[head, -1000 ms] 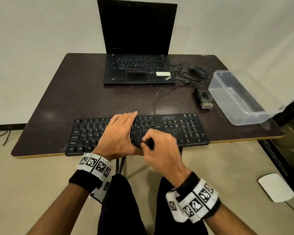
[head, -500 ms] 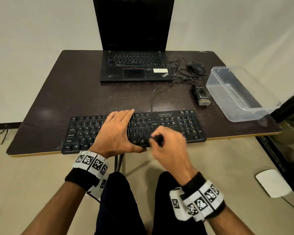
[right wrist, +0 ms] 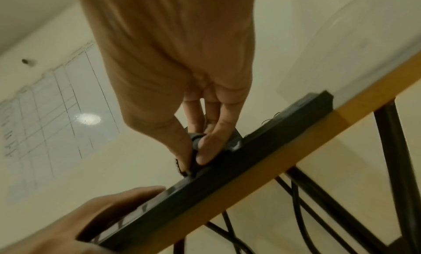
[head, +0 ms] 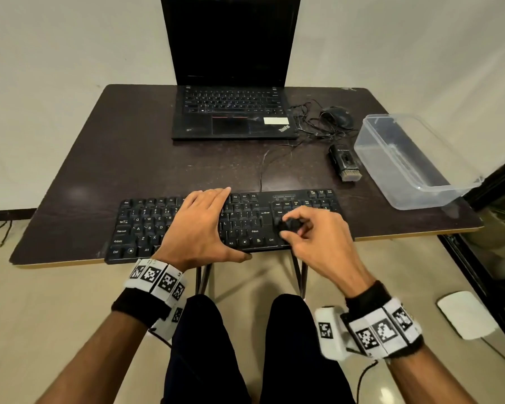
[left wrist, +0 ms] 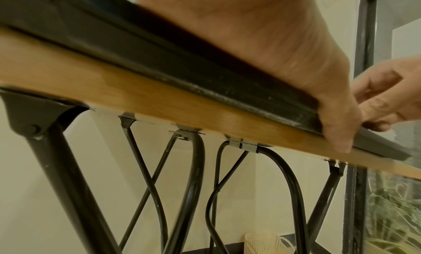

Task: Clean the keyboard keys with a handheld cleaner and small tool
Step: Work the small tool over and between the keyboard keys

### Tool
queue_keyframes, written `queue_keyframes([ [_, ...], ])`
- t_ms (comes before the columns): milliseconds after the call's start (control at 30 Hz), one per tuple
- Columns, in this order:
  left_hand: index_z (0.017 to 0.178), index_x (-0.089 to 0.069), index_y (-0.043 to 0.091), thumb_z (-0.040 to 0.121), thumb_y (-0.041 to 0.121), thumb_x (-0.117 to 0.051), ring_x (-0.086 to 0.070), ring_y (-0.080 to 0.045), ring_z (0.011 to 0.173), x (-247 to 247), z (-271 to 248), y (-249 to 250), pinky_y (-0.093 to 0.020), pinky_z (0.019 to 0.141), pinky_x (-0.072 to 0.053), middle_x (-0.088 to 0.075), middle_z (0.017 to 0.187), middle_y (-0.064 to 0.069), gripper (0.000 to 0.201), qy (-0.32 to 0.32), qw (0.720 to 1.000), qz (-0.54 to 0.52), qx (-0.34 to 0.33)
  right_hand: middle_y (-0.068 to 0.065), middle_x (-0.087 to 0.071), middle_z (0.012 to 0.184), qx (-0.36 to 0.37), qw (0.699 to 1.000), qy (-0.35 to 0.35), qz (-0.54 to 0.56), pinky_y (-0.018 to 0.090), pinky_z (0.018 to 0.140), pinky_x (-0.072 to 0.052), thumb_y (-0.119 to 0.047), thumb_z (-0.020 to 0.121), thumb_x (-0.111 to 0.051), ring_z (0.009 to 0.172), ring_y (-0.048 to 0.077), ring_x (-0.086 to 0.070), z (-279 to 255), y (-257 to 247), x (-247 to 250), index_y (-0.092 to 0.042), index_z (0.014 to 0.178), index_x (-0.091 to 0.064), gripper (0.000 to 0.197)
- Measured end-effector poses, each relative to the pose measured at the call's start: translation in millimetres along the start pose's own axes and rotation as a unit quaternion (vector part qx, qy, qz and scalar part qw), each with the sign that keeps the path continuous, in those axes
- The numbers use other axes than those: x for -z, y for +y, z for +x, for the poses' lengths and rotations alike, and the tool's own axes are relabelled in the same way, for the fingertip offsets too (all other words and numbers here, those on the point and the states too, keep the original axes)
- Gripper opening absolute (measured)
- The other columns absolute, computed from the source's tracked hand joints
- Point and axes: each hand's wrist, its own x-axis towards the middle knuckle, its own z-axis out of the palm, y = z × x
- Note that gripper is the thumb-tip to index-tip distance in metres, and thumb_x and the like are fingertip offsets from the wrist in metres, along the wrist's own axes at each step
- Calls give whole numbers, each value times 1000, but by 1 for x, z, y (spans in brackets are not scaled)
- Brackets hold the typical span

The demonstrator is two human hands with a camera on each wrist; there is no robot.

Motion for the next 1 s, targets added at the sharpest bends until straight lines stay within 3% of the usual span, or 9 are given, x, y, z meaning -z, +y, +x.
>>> queue_keyframes([
  [67,160,-34,8,54,96,-62,-40,-21,146,0,0,1,-40,129,-18,-45,159,-4,141,-3,1000,-3,2,-17,-67,70,-14,999,-8,-43,31,84,-59,-30,85,-88,71,7,-65,7,13,16,-32,99,-81,16],
  [200,161,-32,9,54,98,-60,-38,-20,147,1,0,0,-39,130,-16,-43,161,-4,142,-6,1000,3,6,-16,-65,72,-19,997,0,-71,26,78,-50,-31,86,-87,76,12,-67,18,22,27,-27,96,-81,13],
  [300,161,-31,9,54,97,-59,-38,-20,148,0,0,1,-39,130,-16,-43,161,-4,142,-9,1000,4,6,-10,-68,76,20,996,-14,-88,30,83,-53,-31,85,-86,85,21,-71,28,6,12,-25,91,-79,11],
  [467,162,-30,10,52,97,-61,-36,-20,148,2,0,1,-38,130,-15,-42,162,-3,143,-7,1000,-5,11,-1,-78,91,25,993,-26,-115,31,85,-54,-32,86,-84,92,23,-72,33,6,13,-26,94,-80,11],
  [633,161,-31,9,53,96,-61,-38,-19,147,2,1,1,-39,130,-16,-43,161,-3,142,-9,1000,9,13,-8,-65,76,33,992,-29,-121,32,85,-56,-29,88,-83,81,19,-68,28,12,18,-26,95,-80,8],
  [733,161,-32,9,53,94,-63,-39,-19,147,1,1,3,-38,129,-16,-44,160,-3,141,-10,1000,7,10,-8,-64,71,67,992,-49,-94,27,73,-44,-31,90,-81,73,18,-64,41,-5,4,-26,95,-81,7],
  [833,160,-33,8,52,93,-64,-40,-19,146,1,1,3,-38,128,-18,-45,159,-4,141,-8,1000,7,15,-5,-69,73,114,984,-103,-91,27,69,-36,-30,93,-79,68,14,-59,42,-11,1,-25,93,-79,5],
  [900,160,-33,7,51,94,-62,-40,-20,145,1,1,3,-40,128,-19,-46,159,-5,142,-7,1000,6,15,-4,-71,80,147,974,-128,-113,28,71,-38,-28,93,-78,72,14,-57,31,-10,3,-23,96,-78,5],
  [1000,160,-33,7,51,96,-60,-41,-21,146,1,0,2,-40,129,-19,-46,159,-5,143,-6,1000,2,15,-2,-74,84,160,968,-119,-155,33,79,-52,-28,91,-78,77,17,-61,26,-7,3,-24,98,-78,8],
])
